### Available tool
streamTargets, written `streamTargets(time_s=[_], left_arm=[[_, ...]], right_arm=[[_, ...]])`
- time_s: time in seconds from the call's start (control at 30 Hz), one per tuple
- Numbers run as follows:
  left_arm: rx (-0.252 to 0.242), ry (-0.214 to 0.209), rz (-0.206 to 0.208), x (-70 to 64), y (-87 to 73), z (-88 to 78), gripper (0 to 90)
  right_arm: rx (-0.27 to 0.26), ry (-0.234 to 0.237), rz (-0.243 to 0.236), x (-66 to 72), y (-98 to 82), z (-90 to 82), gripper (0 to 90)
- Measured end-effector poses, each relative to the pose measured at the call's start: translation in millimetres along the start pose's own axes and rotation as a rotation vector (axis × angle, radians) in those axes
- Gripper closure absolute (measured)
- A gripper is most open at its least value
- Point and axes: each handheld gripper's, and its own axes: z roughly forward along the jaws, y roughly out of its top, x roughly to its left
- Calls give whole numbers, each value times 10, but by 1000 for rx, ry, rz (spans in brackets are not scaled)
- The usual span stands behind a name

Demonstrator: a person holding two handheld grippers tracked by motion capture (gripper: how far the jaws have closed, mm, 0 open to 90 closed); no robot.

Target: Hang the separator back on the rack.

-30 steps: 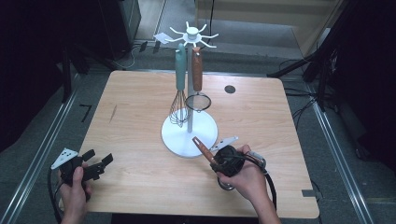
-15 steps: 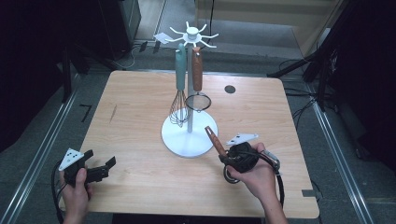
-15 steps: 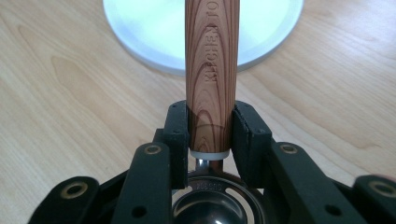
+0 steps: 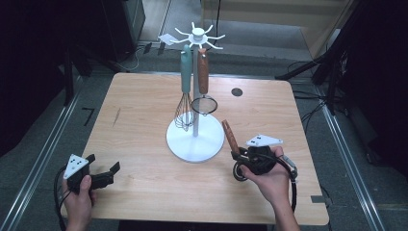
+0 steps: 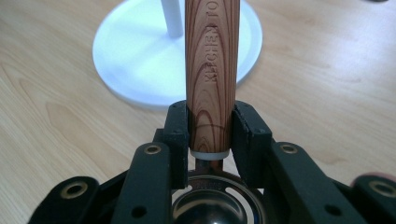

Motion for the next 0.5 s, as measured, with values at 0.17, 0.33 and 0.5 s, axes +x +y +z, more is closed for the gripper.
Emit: streamTargets(time_s=[0.17, 0.33, 0.5], left_arm=[[-12, 5, -10, 8, -1, -2, 0], [-13, 13, -12, 7, -2, 7, 0], [-11, 21, -5, -1, 1, 5, 0]], right_arm=[[-59, -24, 3, -14, 17, -44, 709], [-110, -31, 14, -33, 12, -77, 710], [-166, -31, 7, -44, 19, -106, 710]])
